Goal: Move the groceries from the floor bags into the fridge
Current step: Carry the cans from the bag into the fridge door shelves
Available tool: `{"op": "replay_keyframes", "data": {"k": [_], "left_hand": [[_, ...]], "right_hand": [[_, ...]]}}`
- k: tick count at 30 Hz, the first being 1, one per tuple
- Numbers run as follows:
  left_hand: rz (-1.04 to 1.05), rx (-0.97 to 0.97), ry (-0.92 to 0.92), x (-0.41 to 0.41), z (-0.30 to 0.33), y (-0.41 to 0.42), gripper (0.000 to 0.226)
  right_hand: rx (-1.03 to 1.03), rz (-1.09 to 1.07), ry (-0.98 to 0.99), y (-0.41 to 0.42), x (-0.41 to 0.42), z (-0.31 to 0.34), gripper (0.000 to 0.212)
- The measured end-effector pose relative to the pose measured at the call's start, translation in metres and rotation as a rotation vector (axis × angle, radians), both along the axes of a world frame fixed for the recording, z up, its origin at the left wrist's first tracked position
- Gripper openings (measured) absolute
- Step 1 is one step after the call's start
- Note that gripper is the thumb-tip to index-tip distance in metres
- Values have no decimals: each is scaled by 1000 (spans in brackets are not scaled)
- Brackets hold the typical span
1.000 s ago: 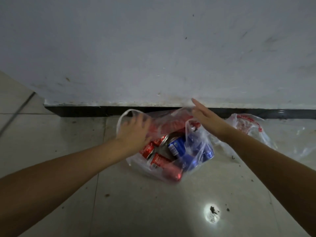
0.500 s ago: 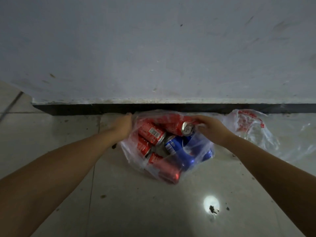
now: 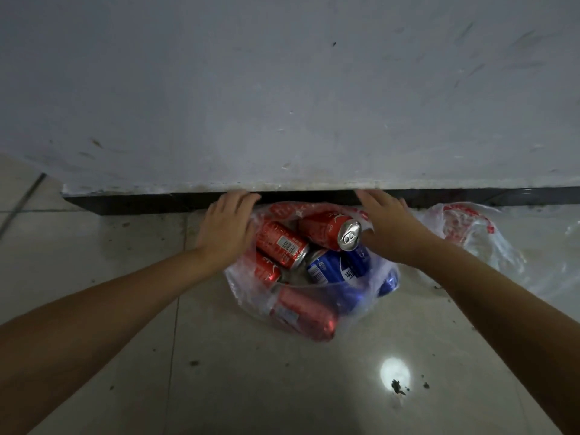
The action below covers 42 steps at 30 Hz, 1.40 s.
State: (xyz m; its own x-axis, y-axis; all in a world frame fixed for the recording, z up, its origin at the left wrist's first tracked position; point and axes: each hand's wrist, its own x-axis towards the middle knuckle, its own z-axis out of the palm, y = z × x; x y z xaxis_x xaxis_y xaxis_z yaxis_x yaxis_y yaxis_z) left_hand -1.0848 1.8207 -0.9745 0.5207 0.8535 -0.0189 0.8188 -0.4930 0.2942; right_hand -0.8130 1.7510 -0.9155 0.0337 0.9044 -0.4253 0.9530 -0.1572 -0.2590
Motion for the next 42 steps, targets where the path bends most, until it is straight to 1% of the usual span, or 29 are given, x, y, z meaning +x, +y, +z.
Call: {"op": "replay_keyframes", "data": {"k": [2,3,4,5,6,7,8,9,10,12,14,16,17,19,21,22,24,25,26,27,30,31,33,35,37,39,41,42], "left_hand": [[-337,160,-39,9,5,-15,36],[-518,186,-64,17,4,-23,33],[-651,166,-64,26,5,-31,32],[-713,84,-27,35,6,-36,34],[-704,-18,40,43,5,-36,37],[-660,-115,129,50,2,-34,44],[-619,-182,264,54,-1,-31,52],[-618,-175,389,57,-3,-27,59],[-635,-139,501,60,-4,-26,62],[-639,-80,638,70,-4,-28,63],[-617,-70,727,83,0,-31,64],[-604,-79,786,93,4,-32,61],[-600,-78,784,97,8,-31,58],[-543,-61,676,95,19,-23,52],[-420,-53,473,81,30,-14,51],[-336,-74,358,70,35,-9,55],[-184,-207,165,47,40,-4,63],[-167,-274,115,38,42,-6,63],[-189,-308,119,32,44,-9,62],[-224,-317,169,30,46,-11,62],[-245,-335,456,36,52,-8,72],[-256,-318,551,41,52,-7,74],[-305,-239,720,55,44,-9,72],[-306,-193,814,70,28,-14,66],[-284,-191,832,79,17,-15,58],[-283,-178,773,78,13,-14,60],[-301,-137,628,69,10,-11,69],[-293,-132,513,63,10,-9,71]], "right_hand": [[418,185,29,-4,-27,12,51],[511,260,53,-7,-38,12,42],[504,318,65,-9,-45,7,32],[398,324,47,-9,-46,1,28],[239,288,7,-9,-43,-7,32],[85,246,-37,-9,-36,-14,44],[-3,193,-48,-10,-28,-21,59],[-38,128,-34,-10,-22,-25,70],[-40,72,-13,-11,-20,-28,77],[-22,19,-6,-11,-22,-34,80],[3,-23,7,-9,-27,-36,81],[28,-68,85,-7,-28,-35,80],[34,-94,123,-7,-25,-33,80],[54,-138,161,-7,-19,-29,79],[77,-169,165,-10,-14,-28,79],[84,-168,157,-11,-13,-28,79],[84,-142,143,-11,-15,-29,78],[78,-125,139,-11,-18,-30,77],[79,-106,134,-10,-20,-32,76],[79,-93,129,-9,-22,-33,76],[90,-88,137,-8,-27,-35,77],[98,-89,148,-9,-28,-35,78],[121,-99,184,-9,-31,-35,78],[131,-108,229,-8,-34,-34,78],[127,-93,260,-6,-38,-35,77],[141,-91,317,-5,-42,-37,77],[158,-123,363,-5,-41,-39,74],[161,-137,371,-5,-38,-39,73]]}}
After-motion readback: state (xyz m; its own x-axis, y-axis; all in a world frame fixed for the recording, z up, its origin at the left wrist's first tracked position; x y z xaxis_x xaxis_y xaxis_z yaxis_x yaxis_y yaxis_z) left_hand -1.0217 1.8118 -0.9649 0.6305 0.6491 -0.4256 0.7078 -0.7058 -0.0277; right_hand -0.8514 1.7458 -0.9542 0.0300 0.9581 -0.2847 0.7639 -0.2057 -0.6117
